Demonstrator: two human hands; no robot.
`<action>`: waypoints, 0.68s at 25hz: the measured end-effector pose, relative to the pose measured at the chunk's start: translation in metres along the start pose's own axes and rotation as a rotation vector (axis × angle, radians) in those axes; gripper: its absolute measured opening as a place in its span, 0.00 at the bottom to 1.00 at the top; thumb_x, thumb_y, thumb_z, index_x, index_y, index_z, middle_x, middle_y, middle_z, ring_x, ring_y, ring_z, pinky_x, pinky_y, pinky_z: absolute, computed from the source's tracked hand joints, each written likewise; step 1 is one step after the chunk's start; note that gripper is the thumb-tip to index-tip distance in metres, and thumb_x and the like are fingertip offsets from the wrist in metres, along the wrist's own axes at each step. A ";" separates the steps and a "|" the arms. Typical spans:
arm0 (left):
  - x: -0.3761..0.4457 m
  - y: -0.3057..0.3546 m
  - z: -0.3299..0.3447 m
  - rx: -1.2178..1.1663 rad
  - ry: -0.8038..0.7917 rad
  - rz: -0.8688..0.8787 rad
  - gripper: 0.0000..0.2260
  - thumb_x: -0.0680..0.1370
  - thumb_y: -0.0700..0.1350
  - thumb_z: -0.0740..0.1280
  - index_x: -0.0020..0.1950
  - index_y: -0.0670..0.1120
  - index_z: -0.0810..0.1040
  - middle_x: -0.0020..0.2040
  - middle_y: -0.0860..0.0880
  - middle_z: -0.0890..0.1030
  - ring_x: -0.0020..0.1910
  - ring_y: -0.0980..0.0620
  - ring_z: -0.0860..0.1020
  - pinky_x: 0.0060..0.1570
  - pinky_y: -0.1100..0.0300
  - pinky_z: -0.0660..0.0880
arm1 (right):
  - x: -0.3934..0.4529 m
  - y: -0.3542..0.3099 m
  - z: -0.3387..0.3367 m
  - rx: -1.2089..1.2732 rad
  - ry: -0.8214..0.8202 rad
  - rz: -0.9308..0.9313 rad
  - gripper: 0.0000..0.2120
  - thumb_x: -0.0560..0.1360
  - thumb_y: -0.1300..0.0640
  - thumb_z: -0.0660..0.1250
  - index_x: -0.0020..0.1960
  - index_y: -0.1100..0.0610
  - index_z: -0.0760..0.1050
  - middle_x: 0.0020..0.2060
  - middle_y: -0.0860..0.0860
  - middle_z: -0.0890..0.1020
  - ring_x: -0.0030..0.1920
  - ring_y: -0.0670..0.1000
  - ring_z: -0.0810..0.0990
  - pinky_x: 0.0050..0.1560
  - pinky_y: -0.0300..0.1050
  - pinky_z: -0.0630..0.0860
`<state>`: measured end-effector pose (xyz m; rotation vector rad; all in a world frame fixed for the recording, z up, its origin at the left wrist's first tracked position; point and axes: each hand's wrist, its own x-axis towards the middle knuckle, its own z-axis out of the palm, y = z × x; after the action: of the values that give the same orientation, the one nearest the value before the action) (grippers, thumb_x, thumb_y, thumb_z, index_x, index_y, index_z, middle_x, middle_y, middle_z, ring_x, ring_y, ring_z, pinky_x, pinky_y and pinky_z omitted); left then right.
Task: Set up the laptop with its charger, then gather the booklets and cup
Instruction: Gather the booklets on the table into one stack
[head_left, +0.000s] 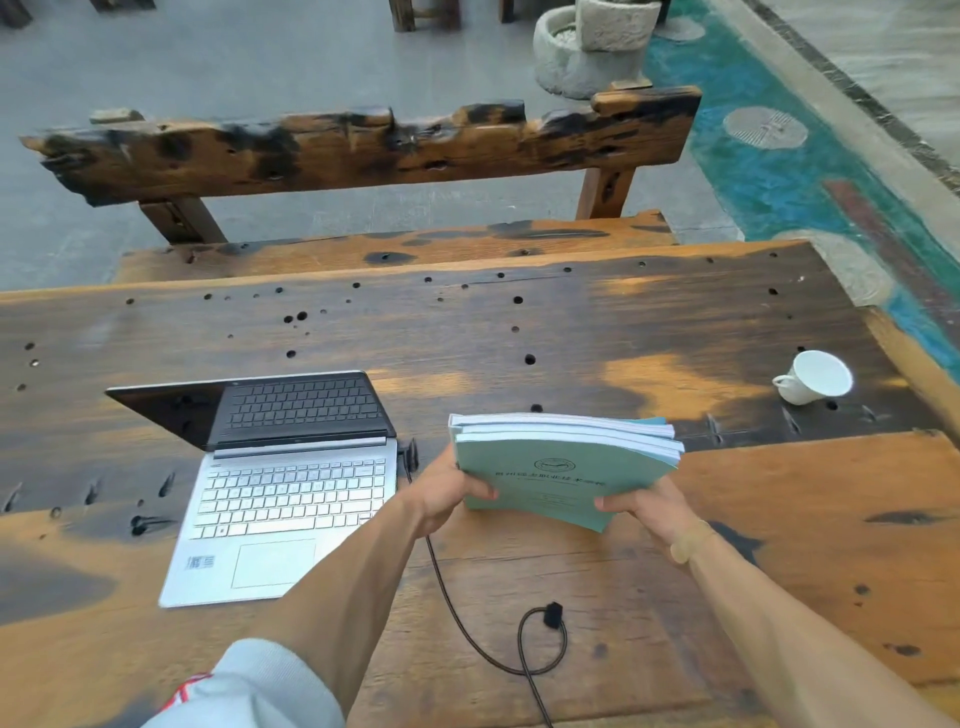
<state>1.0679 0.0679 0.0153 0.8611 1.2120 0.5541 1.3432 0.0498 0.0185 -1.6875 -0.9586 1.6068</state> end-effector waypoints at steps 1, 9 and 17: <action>0.002 0.000 -0.001 0.013 -0.032 -0.007 0.34 0.61 0.28 0.68 0.66 0.45 0.75 0.60 0.45 0.81 0.63 0.45 0.75 0.56 0.55 0.72 | 0.001 -0.002 0.000 -0.004 0.007 0.004 0.23 0.63 0.77 0.72 0.55 0.60 0.78 0.53 0.56 0.84 0.56 0.57 0.80 0.60 0.55 0.75; 0.004 0.034 -0.029 0.041 -0.268 -0.104 0.30 0.63 0.31 0.62 0.63 0.49 0.78 0.62 0.48 0.81 0.64 0.48 0.76 0.65 0.51 0.71 | -0.005 -0.024 0.006 -0.081 0.171 -0.027 0.16 0.67 0.79 0.64 0.45 0.60 0.76 0.45 0.55 0.81 0.48 0.54 0.77 0.37 0.41 0.71; -0.009 0.034 -0.039 -0.146 -0.182 -0.053 0.18 0.72 0.36 0.63 0.56 0.49 0.84 0.60 0.49 0.83 0.61 0.52 0.77 0.65 0.51 0.71 | -0.002 -0.024 0.008 -0.171 0.274 0.021 0.17 0.65 0.79 0.63 0.35 0.57 0.75 0.42 0.56 0.80 0.44 0.55 0.75 0.35 0.39 0.69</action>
<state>1.0305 0.0910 0.0433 0.7370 1.0128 0.5031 1.3332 0.0607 0.0390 -1.9787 -0.9618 1.2923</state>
